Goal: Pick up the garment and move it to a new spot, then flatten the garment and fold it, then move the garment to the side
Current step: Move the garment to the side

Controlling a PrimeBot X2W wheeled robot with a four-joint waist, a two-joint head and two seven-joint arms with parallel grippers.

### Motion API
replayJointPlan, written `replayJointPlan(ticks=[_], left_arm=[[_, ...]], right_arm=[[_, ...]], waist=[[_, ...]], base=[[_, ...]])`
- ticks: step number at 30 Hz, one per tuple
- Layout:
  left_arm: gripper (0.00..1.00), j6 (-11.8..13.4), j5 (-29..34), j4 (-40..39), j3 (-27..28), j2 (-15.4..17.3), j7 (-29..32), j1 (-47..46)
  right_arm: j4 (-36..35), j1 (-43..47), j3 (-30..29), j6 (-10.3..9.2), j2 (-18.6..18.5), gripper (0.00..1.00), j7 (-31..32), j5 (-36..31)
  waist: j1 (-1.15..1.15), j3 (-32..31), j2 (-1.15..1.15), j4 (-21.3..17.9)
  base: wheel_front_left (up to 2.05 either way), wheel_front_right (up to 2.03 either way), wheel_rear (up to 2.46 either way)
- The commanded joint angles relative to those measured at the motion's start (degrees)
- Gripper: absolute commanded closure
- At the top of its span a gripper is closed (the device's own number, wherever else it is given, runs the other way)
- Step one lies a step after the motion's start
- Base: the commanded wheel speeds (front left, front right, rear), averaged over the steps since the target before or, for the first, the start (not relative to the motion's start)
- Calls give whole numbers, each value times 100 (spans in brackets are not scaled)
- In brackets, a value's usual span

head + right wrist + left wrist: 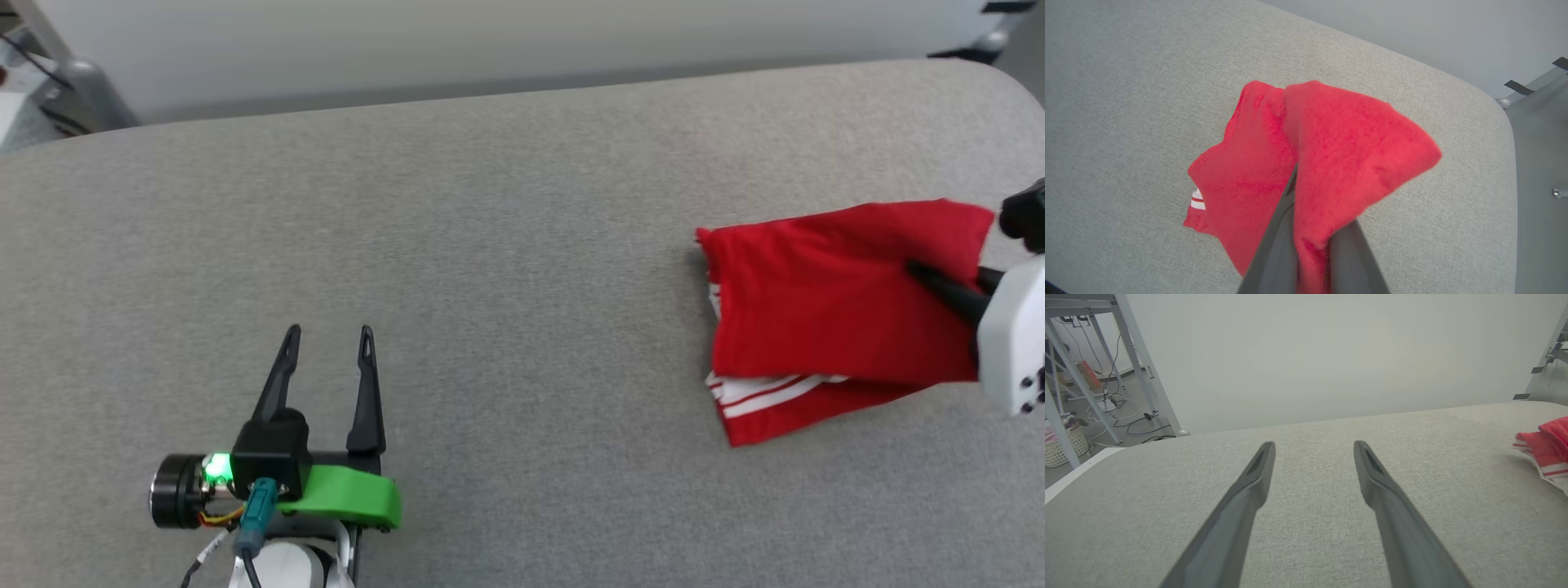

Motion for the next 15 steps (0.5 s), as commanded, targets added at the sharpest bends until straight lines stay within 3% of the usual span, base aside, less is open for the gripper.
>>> replayJointPlan(ticks=[1, 15], left_arm=[[0, -1, 44, -55, 15, 61, -33, -141], [0, -94, 247, -565, -116, 282, -33, -1073]], right_arm=[[98, -156, -73, -4, -67, 100, 12, -61], [2257, -1195, -888, -4, -738, 100, -188, -622]], waist=[[0, 381, 0, -395], [0, 1929, 0, -143]], base=[[0, 0, 0], [0, 0, 0]])
